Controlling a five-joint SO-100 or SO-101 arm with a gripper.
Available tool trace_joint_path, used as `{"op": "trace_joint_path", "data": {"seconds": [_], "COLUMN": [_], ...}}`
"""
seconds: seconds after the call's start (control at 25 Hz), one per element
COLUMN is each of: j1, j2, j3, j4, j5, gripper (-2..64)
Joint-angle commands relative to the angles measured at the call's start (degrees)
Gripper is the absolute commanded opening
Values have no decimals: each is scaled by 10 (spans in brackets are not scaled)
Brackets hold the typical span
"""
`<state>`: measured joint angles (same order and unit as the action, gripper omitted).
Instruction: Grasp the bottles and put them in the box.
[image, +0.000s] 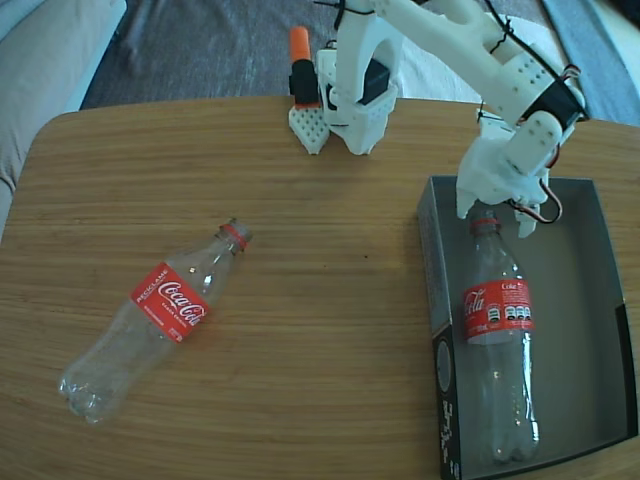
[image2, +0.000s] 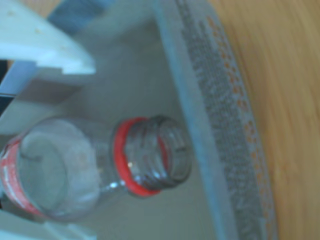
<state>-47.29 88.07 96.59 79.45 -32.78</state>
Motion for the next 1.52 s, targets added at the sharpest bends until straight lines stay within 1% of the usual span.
{"op": "trace_joint_path", "data": {"seconds": [0.0,0.24,0.48,0.52,0.64,0.76,0.88,1.0,1.16,1.2,1.32,1.48], "j1": [17,73,167,188,267,341,421,510,625,647,700,738], "j2": [18,18,18,18,28,52,60,65,66,66,67,67], "j3": [-42,-171,-310,-330,-367,-366,-366,-365,-324,-307,-245,-185], "j4": [4,77,178,187,188,188,188,188,188,188,188,188], "j5": [2,-4,-4,-4,-4,-5,-29,-33,-36,-53,-134,-236], "gripper": [397,397,397,397,397,397,397,397,397,397,397,397]}}
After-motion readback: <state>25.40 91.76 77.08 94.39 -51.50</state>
